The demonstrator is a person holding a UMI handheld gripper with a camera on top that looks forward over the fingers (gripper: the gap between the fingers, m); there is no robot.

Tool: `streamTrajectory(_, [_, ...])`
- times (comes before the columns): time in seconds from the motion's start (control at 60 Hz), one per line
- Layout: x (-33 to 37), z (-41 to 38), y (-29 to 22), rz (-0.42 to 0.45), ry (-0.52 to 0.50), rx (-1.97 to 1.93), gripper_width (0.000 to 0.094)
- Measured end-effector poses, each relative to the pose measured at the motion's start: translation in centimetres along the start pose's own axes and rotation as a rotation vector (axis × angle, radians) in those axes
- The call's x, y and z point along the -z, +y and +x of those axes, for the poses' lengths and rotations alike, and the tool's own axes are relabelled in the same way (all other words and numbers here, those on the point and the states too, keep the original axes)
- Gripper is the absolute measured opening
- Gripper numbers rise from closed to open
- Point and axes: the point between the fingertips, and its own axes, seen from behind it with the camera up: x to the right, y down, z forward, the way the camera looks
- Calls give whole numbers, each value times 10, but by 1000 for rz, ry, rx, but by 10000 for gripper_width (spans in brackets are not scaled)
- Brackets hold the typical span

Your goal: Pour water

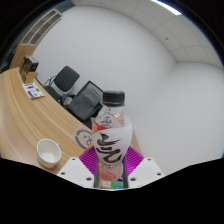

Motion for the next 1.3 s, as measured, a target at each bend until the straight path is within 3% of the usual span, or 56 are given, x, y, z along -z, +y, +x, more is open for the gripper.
streamTrajectory(0.217, [-18, -17, 32, 50, -158, -493, 324])
streamTrajectory(0.333, [-39, -41, 66, 21, -228, -589, 324])
streamTrajectory(0.6, [-68, -93, 137, -46, -300, -646, 328])
streamTrajectory(0.7, [-67, -90, 135, 1, -298, -652, 327])
streamTrajectory(0.883, [-68, -90, 136, -14, -289, -643, 514])
streamTrajectory(0.917, [-68, -92, 143, -52, -289, -633, 595])
streamTrajectory(0.983, [-61, -93, 150, -103, -274, -610, 863])
streamTrajectory(1.3, [52, -83, 127, -208, -247, -617, 858])
